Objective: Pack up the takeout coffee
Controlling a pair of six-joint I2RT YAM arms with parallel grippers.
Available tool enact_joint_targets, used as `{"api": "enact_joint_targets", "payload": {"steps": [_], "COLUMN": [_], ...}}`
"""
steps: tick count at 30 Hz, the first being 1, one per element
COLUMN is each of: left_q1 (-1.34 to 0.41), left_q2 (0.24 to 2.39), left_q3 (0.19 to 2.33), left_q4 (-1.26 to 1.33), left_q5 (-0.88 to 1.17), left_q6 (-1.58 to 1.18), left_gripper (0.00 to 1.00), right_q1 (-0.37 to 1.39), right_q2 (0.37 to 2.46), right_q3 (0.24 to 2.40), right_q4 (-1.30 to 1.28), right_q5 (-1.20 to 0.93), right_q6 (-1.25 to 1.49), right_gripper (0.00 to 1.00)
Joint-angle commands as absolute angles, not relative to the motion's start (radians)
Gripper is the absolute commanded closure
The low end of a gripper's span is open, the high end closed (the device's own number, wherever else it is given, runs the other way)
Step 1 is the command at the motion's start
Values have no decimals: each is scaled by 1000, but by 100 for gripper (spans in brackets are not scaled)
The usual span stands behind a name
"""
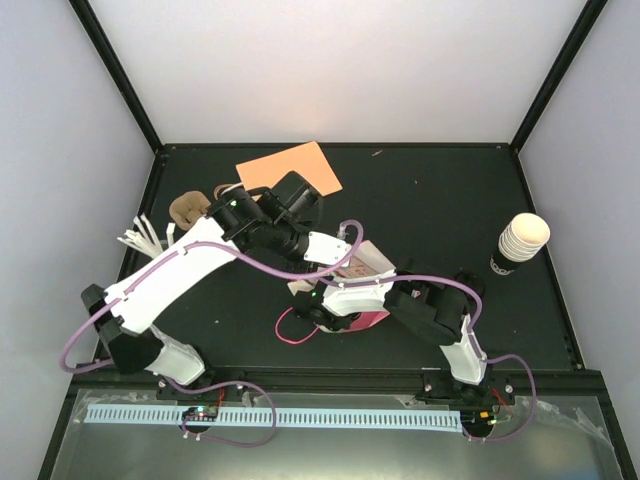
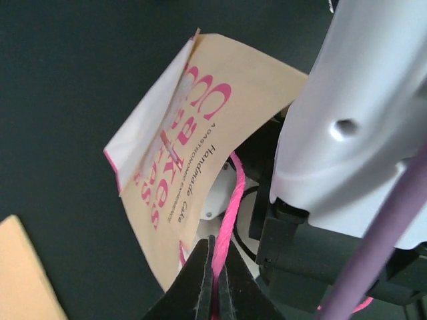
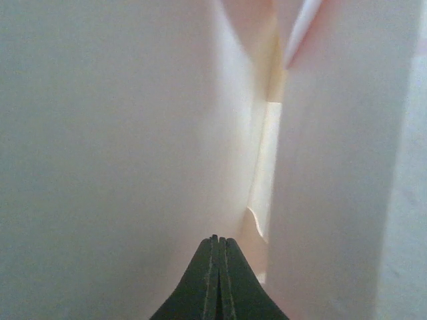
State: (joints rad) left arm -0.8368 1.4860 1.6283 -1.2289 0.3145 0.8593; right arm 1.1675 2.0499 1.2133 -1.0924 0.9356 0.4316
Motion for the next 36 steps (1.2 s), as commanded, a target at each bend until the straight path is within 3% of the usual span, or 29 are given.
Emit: {"api": "enact_joint_targets", "payload": {"steps": [1, 27, 36], "left_q1": [-879, -1004, -1052], "left_q2": [1396, 1136, 1121], "left_q3": [1634, 1440, 1411], "left_q4": [-1143, -738, -762], "left_q5": [191, -1, -30], "left_q6": [849, 852, 836], "left_gripper": [98, 98, 98], "right_q1": [1167, 1199, 1199], "right_q2": [2061, 2021, 2088], "right_q3": [1235, 1259, 1337], "right_q4": [-1096, -1044, -1293], "right_q5": [948, 839, 1170], "right_q6": [450, 370, 607], "right_gripper": [99, 99, 99]}}
